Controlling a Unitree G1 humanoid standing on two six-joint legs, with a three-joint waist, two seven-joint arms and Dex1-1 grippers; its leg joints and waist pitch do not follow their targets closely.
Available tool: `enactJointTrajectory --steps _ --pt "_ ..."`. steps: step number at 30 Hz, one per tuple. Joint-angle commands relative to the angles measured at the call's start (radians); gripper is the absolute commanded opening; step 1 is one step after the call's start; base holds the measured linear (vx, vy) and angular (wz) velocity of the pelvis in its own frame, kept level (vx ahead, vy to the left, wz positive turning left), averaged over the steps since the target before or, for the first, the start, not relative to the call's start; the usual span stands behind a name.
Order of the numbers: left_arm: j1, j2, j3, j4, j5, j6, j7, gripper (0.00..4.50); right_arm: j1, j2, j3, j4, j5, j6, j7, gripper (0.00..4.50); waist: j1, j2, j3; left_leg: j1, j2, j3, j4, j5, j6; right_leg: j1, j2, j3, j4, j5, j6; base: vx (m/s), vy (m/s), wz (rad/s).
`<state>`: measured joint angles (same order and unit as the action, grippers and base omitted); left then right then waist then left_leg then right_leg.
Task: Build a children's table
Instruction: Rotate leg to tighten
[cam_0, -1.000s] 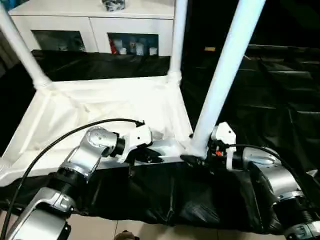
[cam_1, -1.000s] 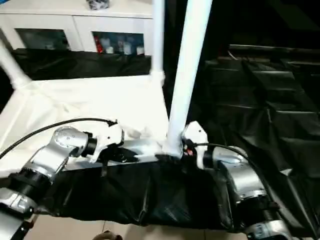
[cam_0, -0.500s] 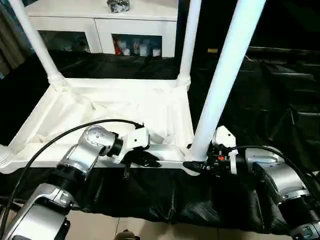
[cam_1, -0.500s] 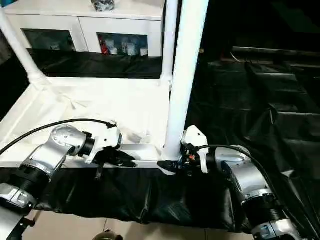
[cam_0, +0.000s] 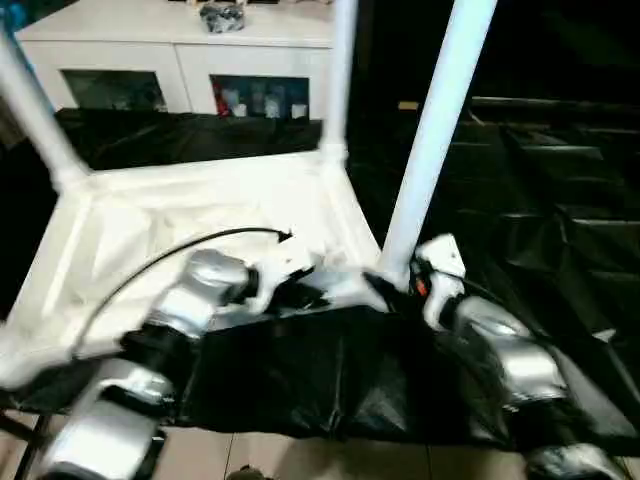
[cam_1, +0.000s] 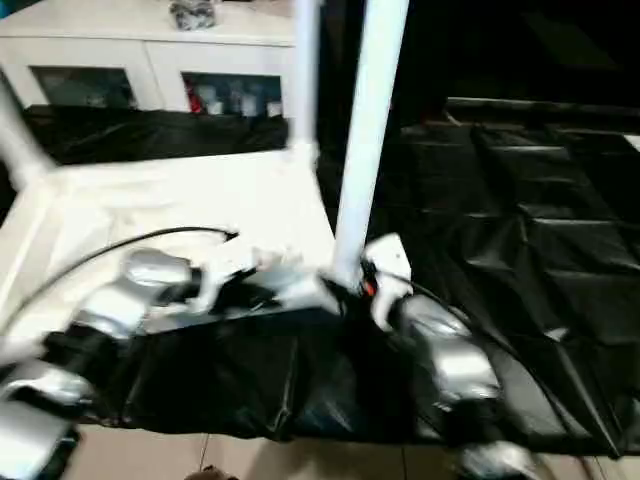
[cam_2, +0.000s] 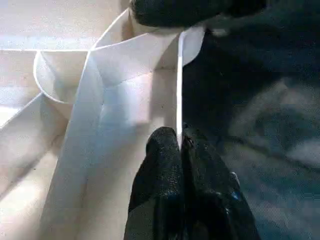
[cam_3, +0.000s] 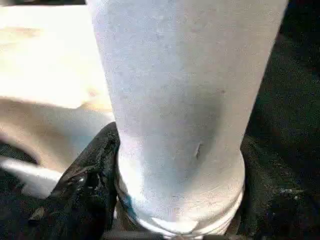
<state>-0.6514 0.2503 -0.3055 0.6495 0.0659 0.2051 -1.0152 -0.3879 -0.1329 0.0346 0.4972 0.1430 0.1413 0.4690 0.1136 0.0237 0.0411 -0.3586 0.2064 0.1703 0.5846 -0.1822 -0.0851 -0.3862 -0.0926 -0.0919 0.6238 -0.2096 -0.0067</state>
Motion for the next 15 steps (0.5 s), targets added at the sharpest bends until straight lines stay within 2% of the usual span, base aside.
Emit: enactJointTrajectory --steps 1,4,5,6,9,10,13,15 --pt "-0.006 -0.080 -0.022 -0.038 -0.007 0.017 0.059 0.00 -0.011 0.077 0.044 0.079 -0.008 0.029 -0.050 2.75 -0.002 0.002 -0.040 0.005 0.023 -0.011 -0.086 -0.310 -0.016 0.034 -0.065 0.053 -0.106 -0.357 -0.153 0.000 0.000 0.00" --pt "0.011 -0.122 -0.043 -0.057 0.006 0.017 0.084 0.00 -0.038 0.117 0.043 0.102 -0.012 0.004 -0.074 2.75 -0.005 -0.001 -0.043 0.009 0.024 -0.012 -0.087 -0.317 -0.016 0.037 -0.067 0.053 -0.111 -0.373 -0.143 0.000 0.000 0.00" --pt "0.013 -0.126 -0.043 -0.060 0.004 0.017 0.083 0.00 -0.039 0.117 0.043 0.101 -0.013 -0.001 -0.071 3.31 -0.004 0.002 -0.046 0.008 0.023 -0.011 -0.088 -0.293 -0.008 0.040 -0.064 0.053 -0.110 -0.330 -0.144 0.000 0.000 0.00" --pt "0.017 -0.130 -0.044 -0.064 0.004 0.019 0.085 0.00 -0.039 0.124 0.030 0.097 -0.008 -0.009 -0.071 3.45 -0.003 0.001 -0.051 0.006 0.025 -0.010 -0.088 -0.258 -0.002 0.043 -0.062 0.054 -0.102 -0.258 -0.156 0.000 0.000 0.00" --pt "0.027 -0.123 -0.047 -0.077 0.009 0.009 0.082 0.00 -0.039 0.119 0.008 0.081 0.011 -0.019 -0.039 3.55 -0.003 0.001 -0.052 0.003 0.024 -0.007 -0.084 -0.220 0.016 0.045 -0.061 0.053 -0.094 -0.176 -0.180 0.000 0.000 0.00" --pt "0.030 -0.118 -0.046 -0.079 0.009 0.001 0.079 0.00 -0.036 0.112 0.009 0.074 0.012 -0.024 -0.026 3.80 -0.003 0.000 -0.052 0.003 0.024 -0.006 -0.083 -0.212 0.022 0.045 -0.060 0.053 -0.093 -0.161 -0.188 0.000 0.000 0.00" --pt "0.035 -0.097 -0.040 -0.083 0.006 -0.006 0.067 0.00 -0.028 0.081 0.018 0.056 0.009 -0.033 0.009 3.93 -0.003 0.001 -0.050 0.003 0.024 -0.005 -0.083 -0.216 0.028 0.045 -0.060 0.053 -0.094 -0.162 -0.192 0.000 0.000 0.00" --pt "0.049 -0.050 -0.038 -0.096 0.003 -0.052 0.011 0.00 -0.012 0.012 0.044 0.039 -0.014 -0.055 0.089 4.08 -0.001 0.000 -0.049 0.002 0.024 -0.006 -0.084 -0.229 0.029 0.048 -0.062 0.051 -0.098 -0.200 -0.181 0.000 0.000 0.00"
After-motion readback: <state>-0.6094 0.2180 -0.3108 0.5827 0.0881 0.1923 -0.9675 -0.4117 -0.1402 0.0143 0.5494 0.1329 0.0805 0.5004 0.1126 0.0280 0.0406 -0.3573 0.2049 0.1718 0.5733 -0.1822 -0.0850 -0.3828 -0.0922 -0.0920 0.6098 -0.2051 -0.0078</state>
